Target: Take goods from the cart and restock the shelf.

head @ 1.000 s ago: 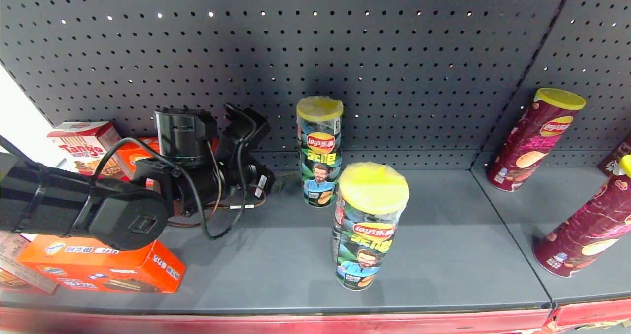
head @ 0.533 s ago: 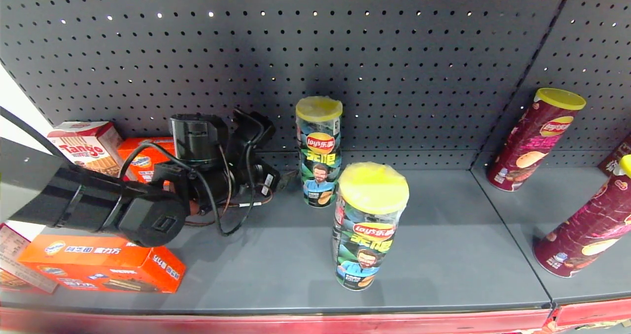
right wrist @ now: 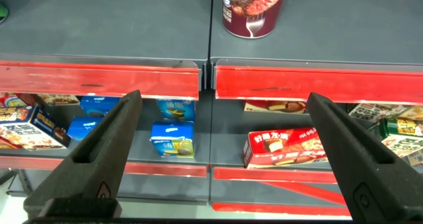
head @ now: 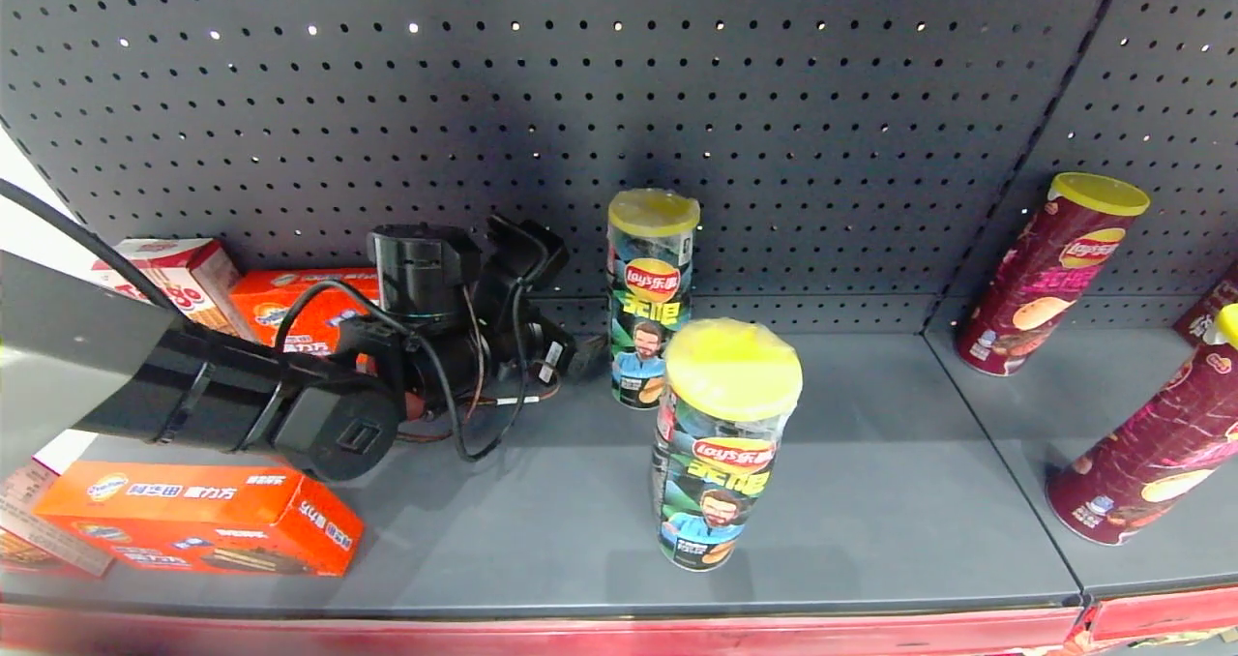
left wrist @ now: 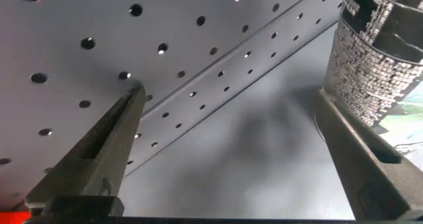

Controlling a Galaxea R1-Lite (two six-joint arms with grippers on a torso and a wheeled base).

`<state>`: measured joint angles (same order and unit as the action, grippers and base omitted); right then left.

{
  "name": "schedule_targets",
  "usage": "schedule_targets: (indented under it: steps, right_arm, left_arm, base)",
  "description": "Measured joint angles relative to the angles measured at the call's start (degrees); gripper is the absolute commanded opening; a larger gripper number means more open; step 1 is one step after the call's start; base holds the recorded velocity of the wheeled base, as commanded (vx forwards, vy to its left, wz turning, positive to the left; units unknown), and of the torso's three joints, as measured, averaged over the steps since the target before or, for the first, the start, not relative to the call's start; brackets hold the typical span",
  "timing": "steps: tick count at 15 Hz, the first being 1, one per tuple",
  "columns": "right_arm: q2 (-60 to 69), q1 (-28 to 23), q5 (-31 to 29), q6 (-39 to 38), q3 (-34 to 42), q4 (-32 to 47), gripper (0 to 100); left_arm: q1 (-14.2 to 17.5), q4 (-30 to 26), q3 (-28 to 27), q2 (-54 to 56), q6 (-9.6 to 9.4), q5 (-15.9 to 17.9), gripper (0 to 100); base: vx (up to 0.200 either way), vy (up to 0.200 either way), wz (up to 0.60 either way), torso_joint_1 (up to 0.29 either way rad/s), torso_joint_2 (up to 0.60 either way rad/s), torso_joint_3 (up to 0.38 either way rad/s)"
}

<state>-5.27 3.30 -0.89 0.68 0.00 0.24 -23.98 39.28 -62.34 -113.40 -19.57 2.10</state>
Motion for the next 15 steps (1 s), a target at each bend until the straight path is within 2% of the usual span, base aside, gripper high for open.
schedule_targets:
  steps: [9,15]
  right_arm:
    - [0.0,0.0,0.0,0.0,0.0,0.0,100]
    - [0.0,0.0,0.0,0.0,0.0,0.0,100]
  left_arm:
    - [-2.1,-0.2,-1.5,-1.0,0.28,-0.6,100]
    - [-1.0,2.7,-0.8,0.5,0.16,-2.5,100]
  base:
    - [0.0,0.0,0.0,0.0,0.0,0.0]
    - [0.0,0.0,0.0,0.0,0.0,0.0]
